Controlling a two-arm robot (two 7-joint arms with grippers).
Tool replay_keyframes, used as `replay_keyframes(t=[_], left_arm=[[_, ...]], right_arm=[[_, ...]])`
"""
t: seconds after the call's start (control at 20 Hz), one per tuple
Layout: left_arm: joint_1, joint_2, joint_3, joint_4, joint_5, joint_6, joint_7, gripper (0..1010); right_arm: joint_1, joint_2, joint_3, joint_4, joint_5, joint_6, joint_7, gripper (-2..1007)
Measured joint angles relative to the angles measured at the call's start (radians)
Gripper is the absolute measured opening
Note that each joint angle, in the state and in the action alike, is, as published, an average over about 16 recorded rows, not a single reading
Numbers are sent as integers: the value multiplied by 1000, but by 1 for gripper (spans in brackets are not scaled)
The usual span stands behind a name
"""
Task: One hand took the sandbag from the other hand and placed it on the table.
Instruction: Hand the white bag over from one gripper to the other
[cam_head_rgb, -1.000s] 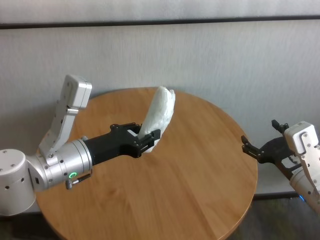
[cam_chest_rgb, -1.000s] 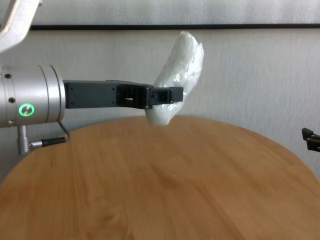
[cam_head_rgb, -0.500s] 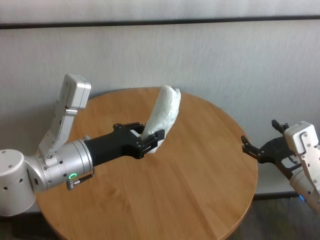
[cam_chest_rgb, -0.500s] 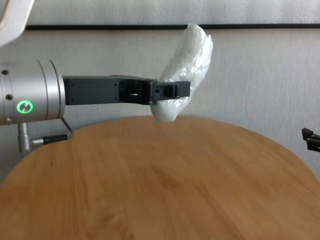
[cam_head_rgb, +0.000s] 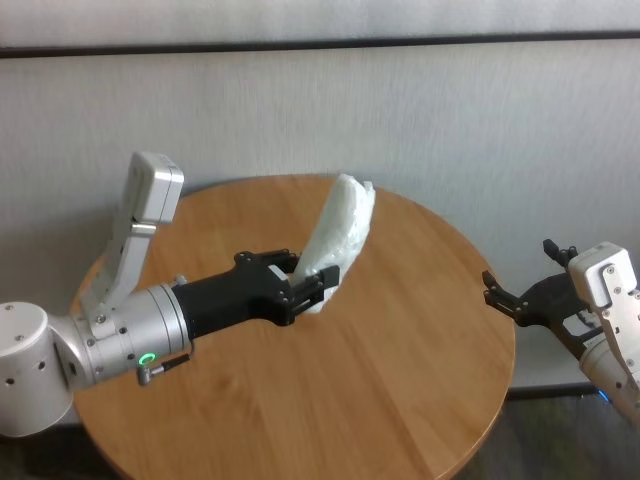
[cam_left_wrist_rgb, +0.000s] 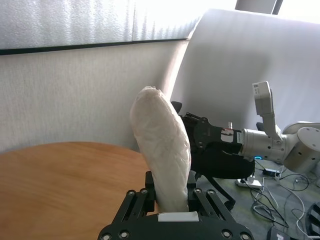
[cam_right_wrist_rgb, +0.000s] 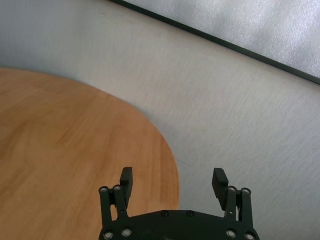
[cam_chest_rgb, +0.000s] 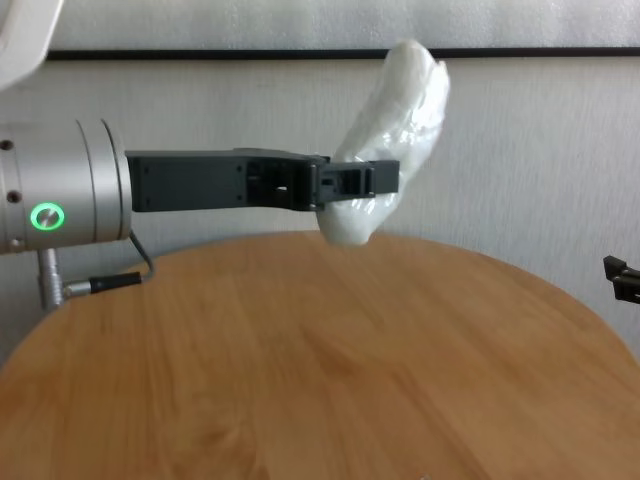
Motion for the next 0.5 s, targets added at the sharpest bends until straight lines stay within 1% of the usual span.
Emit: replay_keyframes(t=[0.25, 0.5], left_arm=[[-6, 11, 14, -4, -7, -7, -12, 360], [-16, 22, 31, -4, -7, -11, -21, 360]], right_arm=[[0, 0, 0, 0, 0, 0, 0, 1001], [0, 0, 0, 0, 0, 0, 0, 1001]])
